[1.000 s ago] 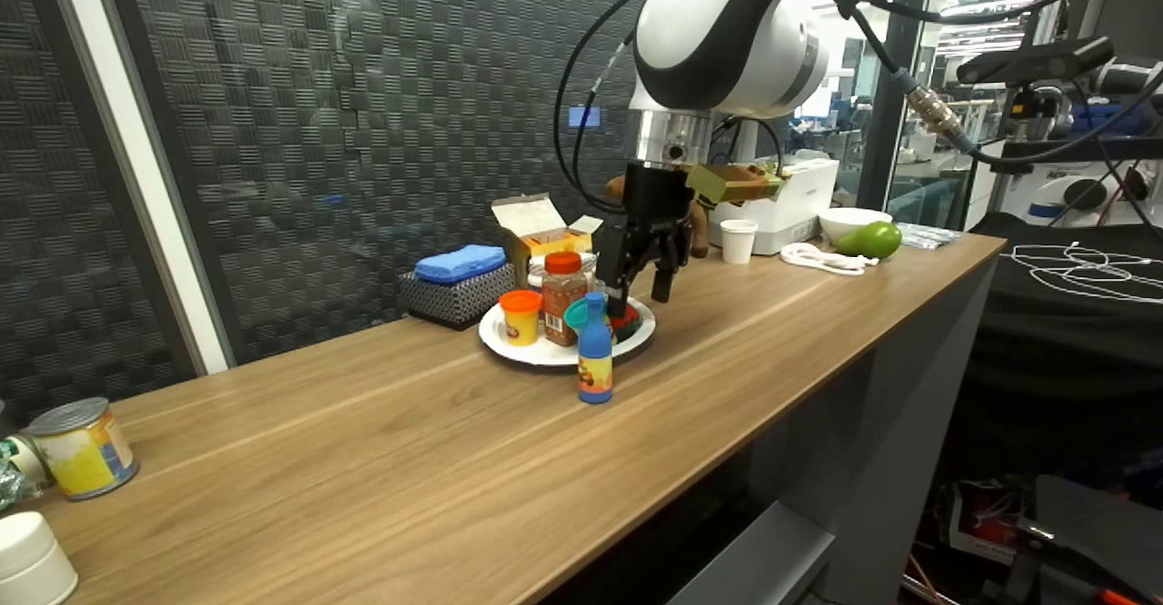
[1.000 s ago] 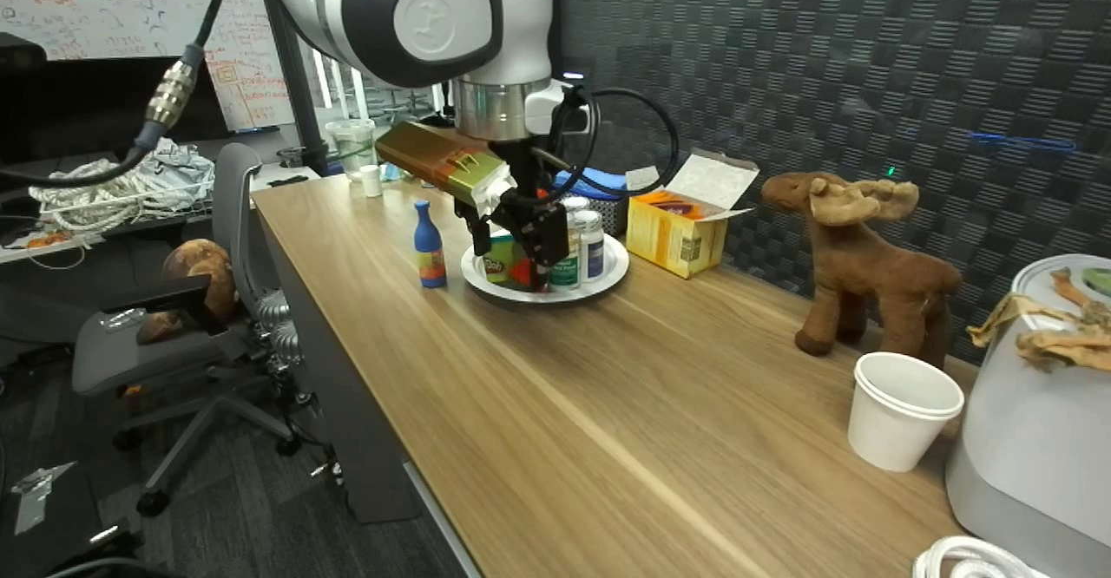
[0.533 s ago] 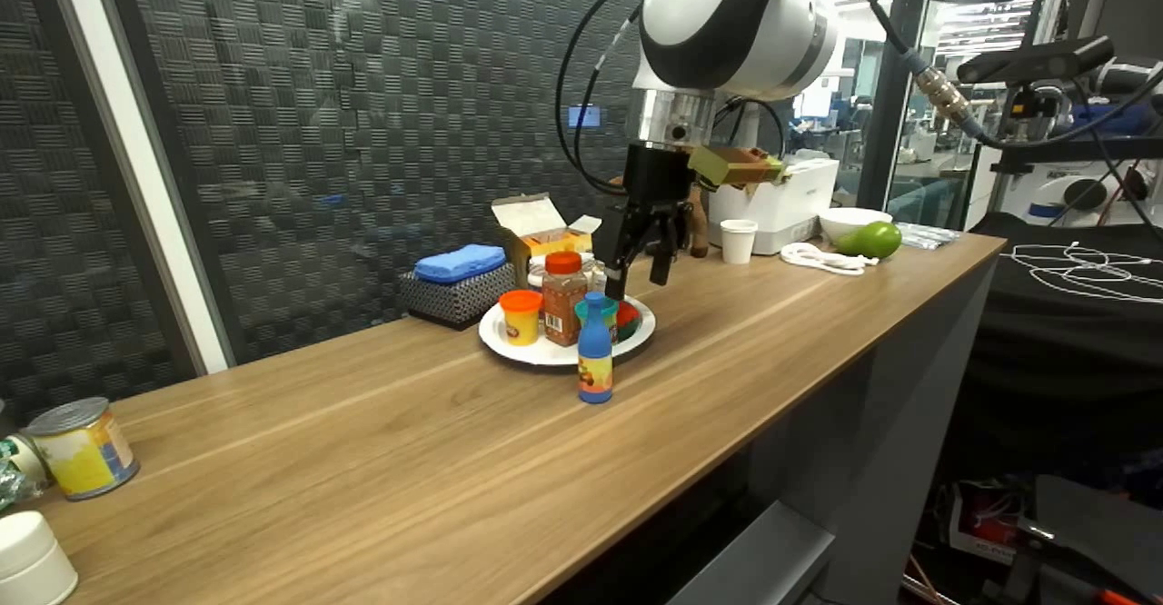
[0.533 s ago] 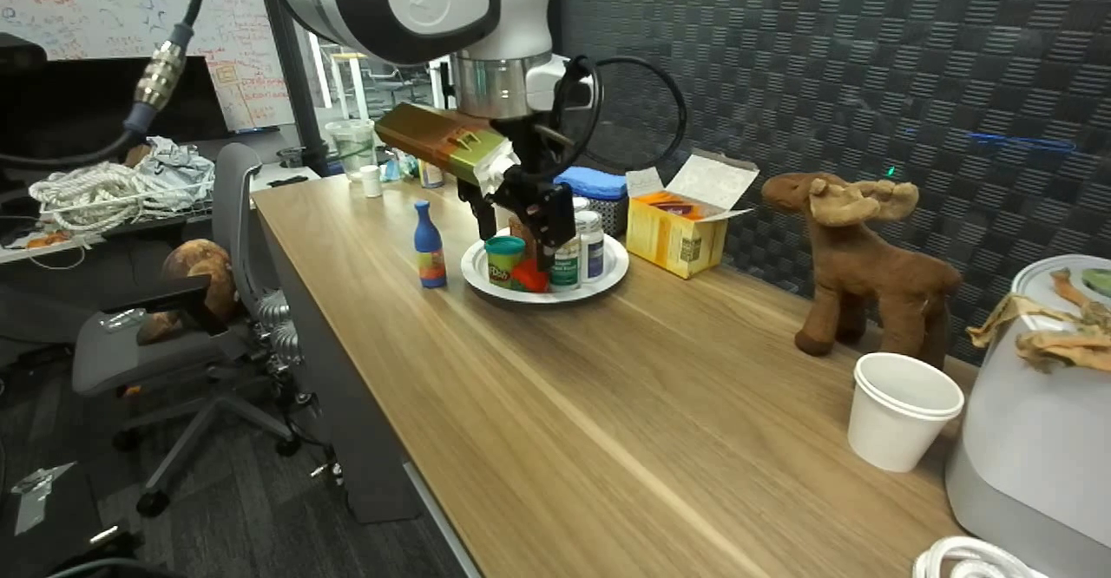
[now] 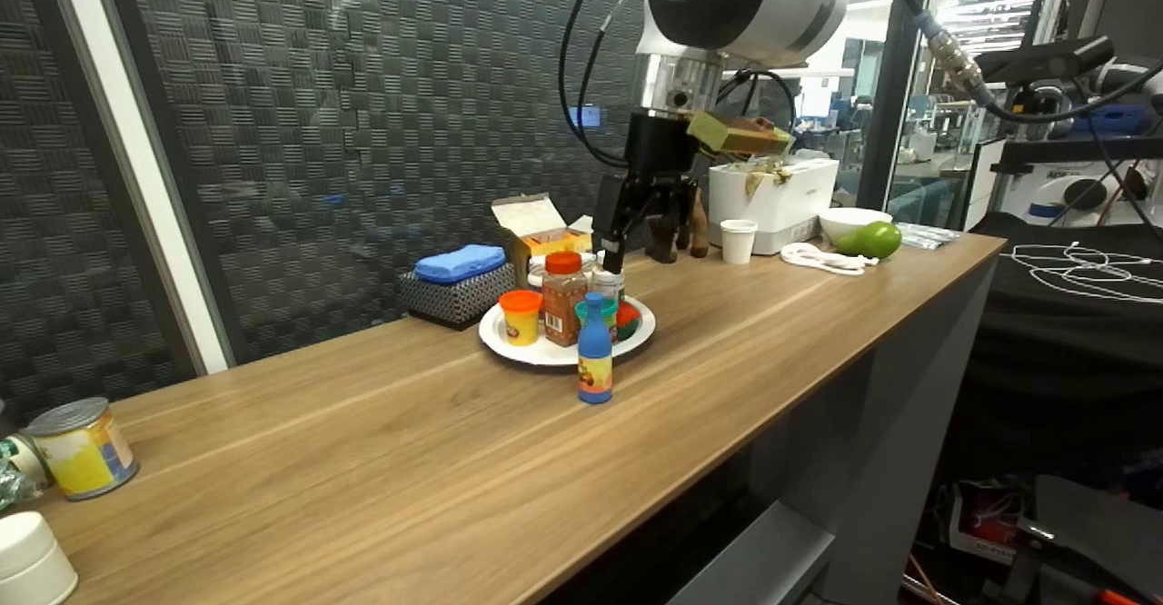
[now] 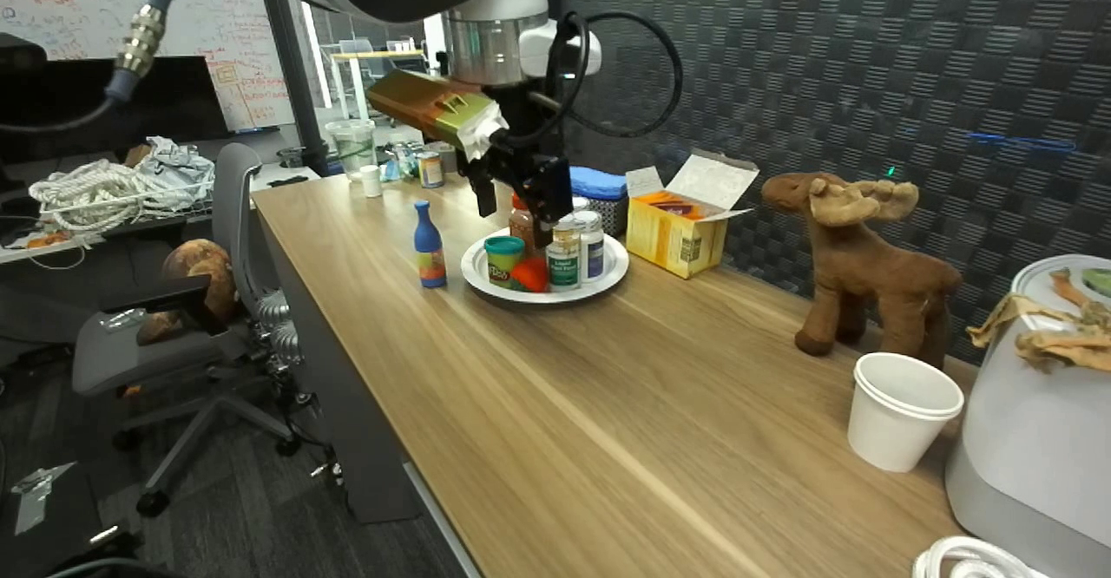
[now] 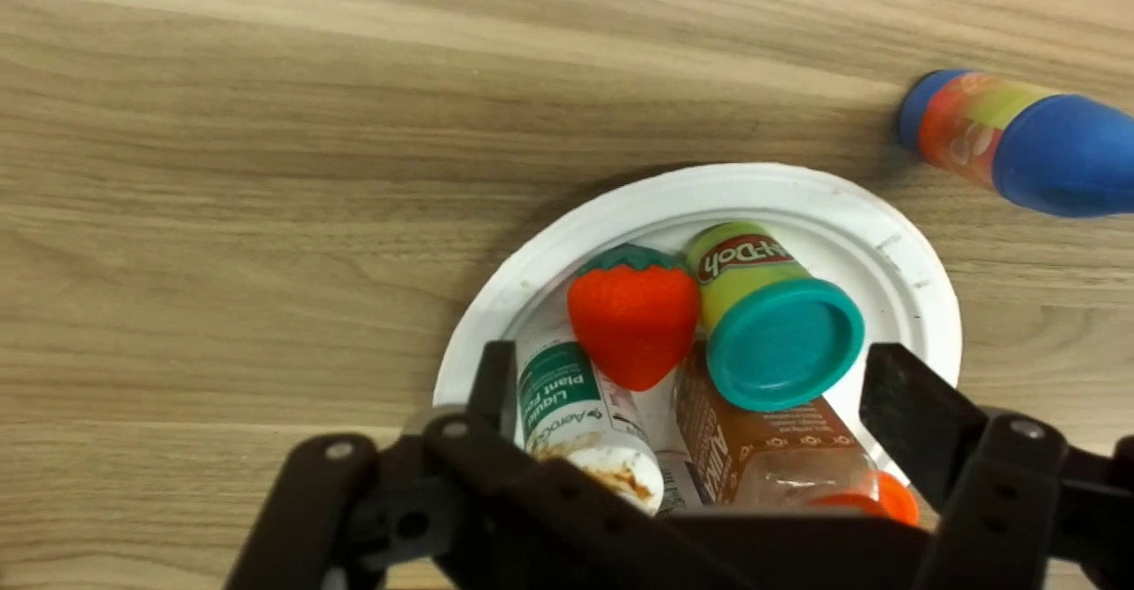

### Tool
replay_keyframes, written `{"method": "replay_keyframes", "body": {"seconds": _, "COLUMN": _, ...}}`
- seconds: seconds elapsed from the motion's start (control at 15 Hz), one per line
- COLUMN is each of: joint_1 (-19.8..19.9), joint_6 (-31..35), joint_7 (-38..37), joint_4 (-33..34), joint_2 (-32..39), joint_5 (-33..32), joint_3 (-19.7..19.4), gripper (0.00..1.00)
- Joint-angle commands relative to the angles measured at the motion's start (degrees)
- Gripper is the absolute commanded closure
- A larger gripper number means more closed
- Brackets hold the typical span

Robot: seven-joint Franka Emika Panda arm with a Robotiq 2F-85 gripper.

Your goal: Put the bottles and the orange object on the plate

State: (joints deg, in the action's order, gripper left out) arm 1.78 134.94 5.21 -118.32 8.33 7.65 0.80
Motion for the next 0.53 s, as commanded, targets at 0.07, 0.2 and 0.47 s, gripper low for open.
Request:
{"method": "replay_keyframes", "body": {"seconds": 0.07, "joint_1": -2.2, "joint_6": -11.9, "joint_7": -12.4, "joint_4": 6.0, "joint_2": -1.8, "joint_5": -3.2, "joint_3": -0.1, "gripper": 0.0}}
{"method": "replay_keyframes", "body": {"seconds": 0.2, "joint_1": -3.3, "joint_6": -18.7, "joint_7": -18.2, "joint_4": 9.7, "joint_2": -1.5, "joint_5": -4.3, "joint_3": 0.3, "gripper": 0.0}}
{"method": "replay_keyframes", "body": {"seconds": 0.47, "joint_1": -5.9, "joint_6": -29.0, "joint_7": -25.8, "joint_4": 15.7, "joint_2": -0.5, "joint_5": -4.2, "joint_3": 1.8, "gripper": 0.0}}
